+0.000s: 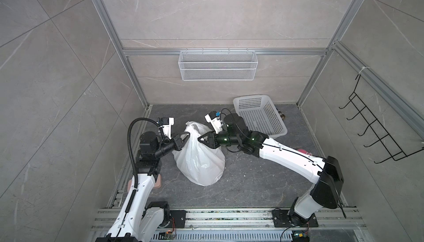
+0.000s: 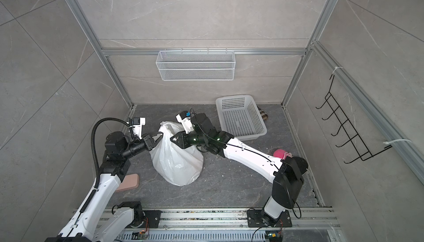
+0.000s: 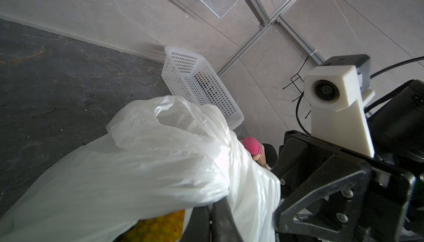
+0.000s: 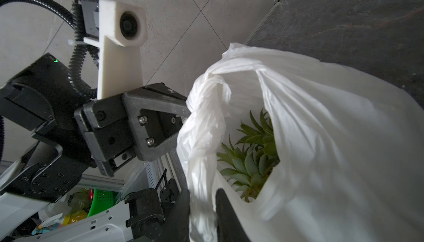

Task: Place the pineapple into a plastic bag & tie a knot
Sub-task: Tie the plastic bag at the center of the board.

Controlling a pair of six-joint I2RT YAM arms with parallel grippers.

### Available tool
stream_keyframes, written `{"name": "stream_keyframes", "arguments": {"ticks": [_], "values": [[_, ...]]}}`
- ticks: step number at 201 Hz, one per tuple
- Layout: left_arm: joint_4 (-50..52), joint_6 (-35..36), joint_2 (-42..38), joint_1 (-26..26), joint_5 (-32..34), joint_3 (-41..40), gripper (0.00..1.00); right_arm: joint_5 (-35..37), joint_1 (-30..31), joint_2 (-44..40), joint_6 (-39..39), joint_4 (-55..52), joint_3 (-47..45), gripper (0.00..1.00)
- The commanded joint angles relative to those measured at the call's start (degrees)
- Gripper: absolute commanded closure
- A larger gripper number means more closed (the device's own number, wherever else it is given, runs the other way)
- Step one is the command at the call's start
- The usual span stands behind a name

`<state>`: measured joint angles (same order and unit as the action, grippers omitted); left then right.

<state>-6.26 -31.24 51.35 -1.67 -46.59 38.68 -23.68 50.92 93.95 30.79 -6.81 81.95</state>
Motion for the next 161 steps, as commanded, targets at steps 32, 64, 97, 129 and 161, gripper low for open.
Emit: {"name": "stream_keyframes", "arguments": {"ticks": [32, 64, 97, 129, 161], "values": [[-2.01, 0.95, -0.77, -0.03, -1.31, 2.47, 1.0, -1.95, -0.27, -1.04, 0.89, 3.09, -0.67, 0.87], [-1.64, 1.19, -1.07, -0.04, -1.32, 2.46, 1.0, 0.76, -0.75, -2.75, 0.93, 3.65, -2.72, 0.99], [1.65, 2.72, -1.92, 0.0, -0.98, 2.87, 1.0, 6.21, -3.05, -5.55, 1.52, 2.38, -6.55, 1.0], [6.55, 4.31, -3.42, -0.03, -1.05, 3.45, 1.0, 12.14, -8.19, -8.37, 4.7, -0.93, -10.97, 1.0], [15.5, 7.11, -5.24, -0.09, 0.38, 5.97, 1.0, 15.39, -12.07, -9.09, 7.92, -4.22, -12.16, 1.0]]}}
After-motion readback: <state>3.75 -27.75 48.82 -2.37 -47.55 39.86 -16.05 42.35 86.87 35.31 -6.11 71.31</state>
